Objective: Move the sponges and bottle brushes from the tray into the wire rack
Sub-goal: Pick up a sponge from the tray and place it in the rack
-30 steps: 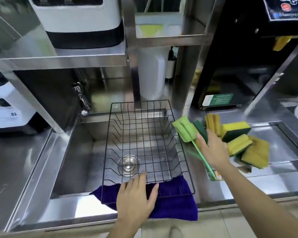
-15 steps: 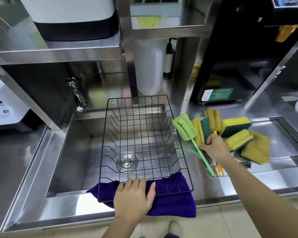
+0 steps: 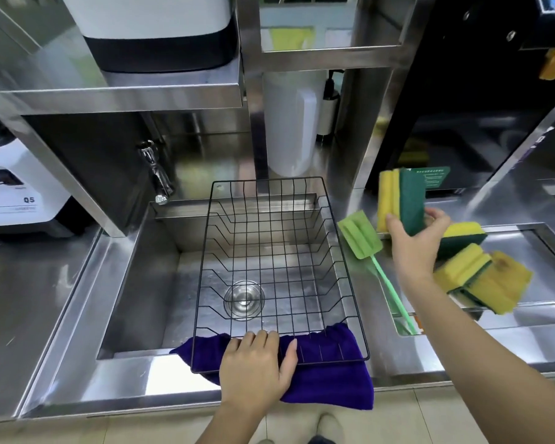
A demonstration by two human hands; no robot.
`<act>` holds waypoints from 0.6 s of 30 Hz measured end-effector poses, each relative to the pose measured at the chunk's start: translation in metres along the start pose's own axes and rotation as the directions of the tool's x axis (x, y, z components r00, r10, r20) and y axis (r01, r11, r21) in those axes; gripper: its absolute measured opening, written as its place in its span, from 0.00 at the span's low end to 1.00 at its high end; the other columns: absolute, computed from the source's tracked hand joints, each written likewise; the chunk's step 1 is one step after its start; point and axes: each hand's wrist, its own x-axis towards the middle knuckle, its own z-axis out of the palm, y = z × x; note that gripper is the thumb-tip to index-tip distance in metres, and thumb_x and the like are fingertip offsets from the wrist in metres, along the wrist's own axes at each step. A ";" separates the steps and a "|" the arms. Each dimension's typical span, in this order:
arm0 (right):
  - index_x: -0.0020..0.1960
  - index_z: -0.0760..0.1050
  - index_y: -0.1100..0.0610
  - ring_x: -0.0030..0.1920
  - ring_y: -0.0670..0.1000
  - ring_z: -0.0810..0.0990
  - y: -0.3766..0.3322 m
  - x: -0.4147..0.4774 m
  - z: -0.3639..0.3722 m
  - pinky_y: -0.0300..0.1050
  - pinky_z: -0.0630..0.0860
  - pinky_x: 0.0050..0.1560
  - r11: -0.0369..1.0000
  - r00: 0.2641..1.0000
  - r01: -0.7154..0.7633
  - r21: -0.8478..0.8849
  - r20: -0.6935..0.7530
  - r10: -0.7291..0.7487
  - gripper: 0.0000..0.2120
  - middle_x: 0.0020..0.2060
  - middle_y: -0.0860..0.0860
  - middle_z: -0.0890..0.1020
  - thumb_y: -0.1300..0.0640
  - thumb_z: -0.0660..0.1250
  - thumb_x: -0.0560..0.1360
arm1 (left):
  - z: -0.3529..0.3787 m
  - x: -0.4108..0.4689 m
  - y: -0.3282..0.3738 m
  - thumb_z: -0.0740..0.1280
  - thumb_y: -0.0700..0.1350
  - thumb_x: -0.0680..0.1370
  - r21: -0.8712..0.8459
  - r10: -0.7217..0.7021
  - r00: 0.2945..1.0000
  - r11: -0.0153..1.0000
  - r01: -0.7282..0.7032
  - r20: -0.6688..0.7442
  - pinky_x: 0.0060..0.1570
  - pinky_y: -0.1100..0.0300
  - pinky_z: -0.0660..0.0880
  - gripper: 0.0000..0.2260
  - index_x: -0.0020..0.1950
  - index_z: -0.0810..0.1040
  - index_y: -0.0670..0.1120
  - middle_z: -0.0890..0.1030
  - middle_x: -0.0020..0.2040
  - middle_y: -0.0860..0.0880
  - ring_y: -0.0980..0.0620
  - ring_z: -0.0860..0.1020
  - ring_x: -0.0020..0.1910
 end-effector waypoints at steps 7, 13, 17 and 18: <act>0.67 0.63 0.58 0.60 0.48 0.69 -0.016 -0.053 0.045 0.41 0.68 0.60 0.909 0.760 0.354 -0.219 0.634 -0.143 0.33 0.59 0.50 0.70 0.55 0.74 0.67 | -0.002 -0.005 -0.006 0.57 0.56 0.78 -0.043 0.057 0.996 0.997 -0.060 -0.062 0.29 0.57 0.67 0.21 0.32 0.75 0.45 0.73 0.28 0.50 0.48 0.71 0.27; 0.68 0.64 0.53 0.62 0.48 0.67 0.016 -0.102 0.066 0.52 0.70 0.64 0.728 0.298 0.655 -0.202 0.954 -0.003 0.31 0.62 0.53 0.71 0.52 0.72 0.69 | 0.001 -0.009 -0.009 0.60 0.54 0.77 -0.031 0.118 0.990 0.992 -0.121 -0.077 0.31 0.57 0.67 0.17 0.34 0.76 0.45 0.75 0.30 0.50 0.49 0.72 0.30; 0.69 0.63 0.50 0.64 0.52 0.66 0.026 -0.119 0.075 0.49 0.69 0.64 0.652 0.123 0.740 -0.166 0.986 0.111 0.30 0.64 0.53 0.69 0.55 0.70 0.71 | 0.000 -0.010 -0.009 0.59 0.54 0.78 -0.013 0.120 0.989 0.993 -0.121 -0.085 0.32 0.56 0.67 0.18 0.35 0.77 0.45 0.76 0.31 0.49 0.49 0.72 0.30; 0.69 0.63 0.50 0.64 0.52 0.65 0.027 -0.121 0.077 0.49 0.69 0.64 0.645 0.099 0.747 -0.163 0.986 0.133 0.29 0.64 0.52 0.68 0.57 0.69 0.71 | 0.000 -0.010 -0.009 0.59 0.54 0.78 -0.009 0.118 0.990 0.993 -0.120 -0.081 0.32 0.56 0.67 0.18 0.35 0.77 0.45 0.75 0.31 0.49 0.49 0.72 0.30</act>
